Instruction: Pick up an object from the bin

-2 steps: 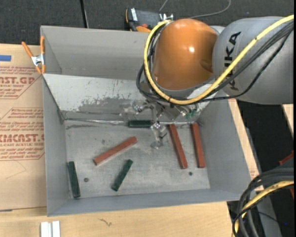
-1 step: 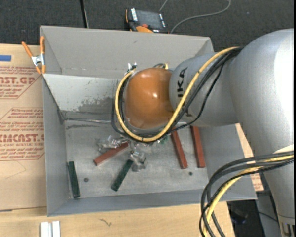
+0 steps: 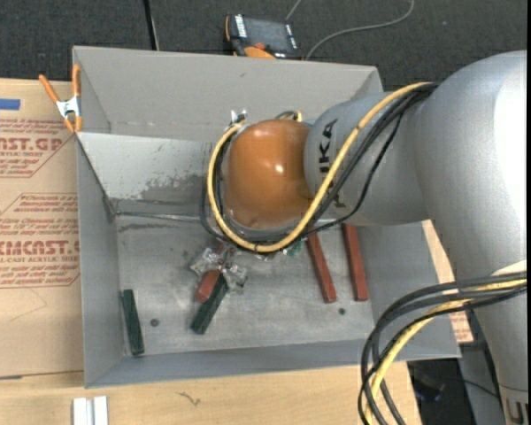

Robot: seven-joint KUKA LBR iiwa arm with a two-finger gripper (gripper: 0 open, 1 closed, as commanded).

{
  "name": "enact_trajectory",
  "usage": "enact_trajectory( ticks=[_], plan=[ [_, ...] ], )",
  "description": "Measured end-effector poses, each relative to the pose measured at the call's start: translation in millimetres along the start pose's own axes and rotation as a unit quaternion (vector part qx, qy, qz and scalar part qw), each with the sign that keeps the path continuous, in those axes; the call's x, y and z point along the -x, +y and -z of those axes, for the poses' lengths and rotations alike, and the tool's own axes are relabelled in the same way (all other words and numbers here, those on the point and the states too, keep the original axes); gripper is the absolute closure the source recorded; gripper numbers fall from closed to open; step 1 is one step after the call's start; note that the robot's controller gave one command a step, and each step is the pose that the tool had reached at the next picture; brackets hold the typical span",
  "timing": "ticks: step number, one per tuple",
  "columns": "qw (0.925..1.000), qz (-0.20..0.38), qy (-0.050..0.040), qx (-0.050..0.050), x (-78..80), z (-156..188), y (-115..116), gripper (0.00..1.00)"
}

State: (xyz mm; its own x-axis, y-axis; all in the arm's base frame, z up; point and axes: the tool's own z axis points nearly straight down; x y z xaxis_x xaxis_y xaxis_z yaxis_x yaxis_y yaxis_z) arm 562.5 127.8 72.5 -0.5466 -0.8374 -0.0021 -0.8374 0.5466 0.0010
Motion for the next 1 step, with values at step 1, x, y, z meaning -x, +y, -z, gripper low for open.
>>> enact_trajectory(
  ticks=[1],
  plan=[
    [0.9828,0.185,-0.0017,-0.002,38.2,100.3,18.3,1.0]
  ],
)
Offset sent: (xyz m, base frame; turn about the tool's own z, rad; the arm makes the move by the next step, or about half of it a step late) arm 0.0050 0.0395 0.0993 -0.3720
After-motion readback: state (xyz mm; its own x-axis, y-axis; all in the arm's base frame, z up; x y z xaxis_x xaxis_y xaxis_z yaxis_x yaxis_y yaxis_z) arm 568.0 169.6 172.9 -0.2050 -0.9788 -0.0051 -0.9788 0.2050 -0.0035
